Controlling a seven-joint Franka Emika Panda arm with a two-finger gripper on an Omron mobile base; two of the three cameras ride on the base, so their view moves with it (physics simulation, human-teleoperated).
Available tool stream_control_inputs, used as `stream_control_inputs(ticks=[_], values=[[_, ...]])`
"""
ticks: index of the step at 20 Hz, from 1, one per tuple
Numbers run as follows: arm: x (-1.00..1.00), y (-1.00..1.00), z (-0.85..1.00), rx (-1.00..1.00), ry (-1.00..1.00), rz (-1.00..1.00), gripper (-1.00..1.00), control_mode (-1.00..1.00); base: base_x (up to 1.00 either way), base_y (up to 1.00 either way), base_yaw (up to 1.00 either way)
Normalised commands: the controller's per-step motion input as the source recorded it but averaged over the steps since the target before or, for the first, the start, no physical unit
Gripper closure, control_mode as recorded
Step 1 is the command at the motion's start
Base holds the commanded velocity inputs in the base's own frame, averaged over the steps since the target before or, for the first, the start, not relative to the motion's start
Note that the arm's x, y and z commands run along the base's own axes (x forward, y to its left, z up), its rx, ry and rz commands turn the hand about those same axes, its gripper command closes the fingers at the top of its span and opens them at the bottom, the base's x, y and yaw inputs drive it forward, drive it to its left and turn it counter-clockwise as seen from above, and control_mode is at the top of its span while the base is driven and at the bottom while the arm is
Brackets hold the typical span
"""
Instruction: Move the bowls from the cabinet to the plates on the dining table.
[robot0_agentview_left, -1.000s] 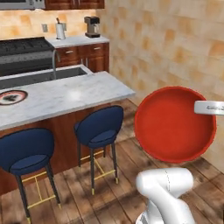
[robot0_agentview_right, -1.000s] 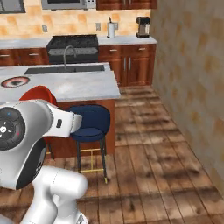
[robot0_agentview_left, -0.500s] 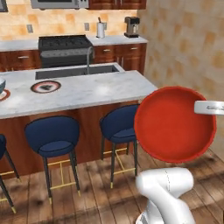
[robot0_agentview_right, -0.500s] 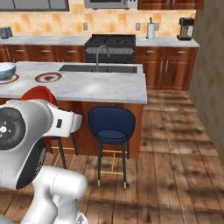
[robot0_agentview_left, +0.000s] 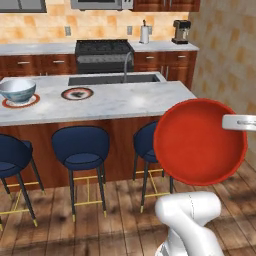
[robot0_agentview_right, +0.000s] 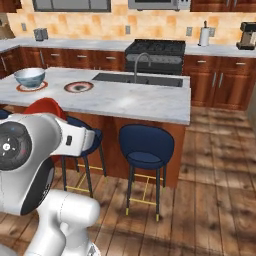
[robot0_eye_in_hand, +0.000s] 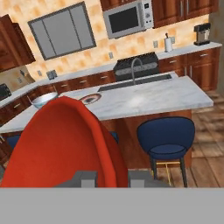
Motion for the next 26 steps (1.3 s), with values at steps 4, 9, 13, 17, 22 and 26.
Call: stream_control_inputs(ticks=[4, 9, 13, 17, 22, 26], values=[[0.00, 0.00, 0.00, 0.00, 0.00, 0.00, 1.00, 1.00, 0.00, 0.01, 0.00], [0.00, 0.00, 0.00, 0.00, 0.00, 0.00, 1.00, 1.00, 0.00, 0.66, 0.00], [0.00, 0.00, 0.00, 0.00, 0.00, 0.00, 1.00, 1.00, 0.00, 0.74, 0.00], [0.00, 0.00, 0.00, 0.00, 0.00, 0.00, 1.00, 1.00, 0.00, 0.12, 0.00], [0.00, 0.00, 0.00, 0.00, 0.00, 0.00, 1.00, 1.00, 0.33, 0.03, 0.00], [0.00, 0.00, 0.00, 0.00, 0.00, 0.00, 1.00, 1.00, 0.61, 0.12, 0.00]])
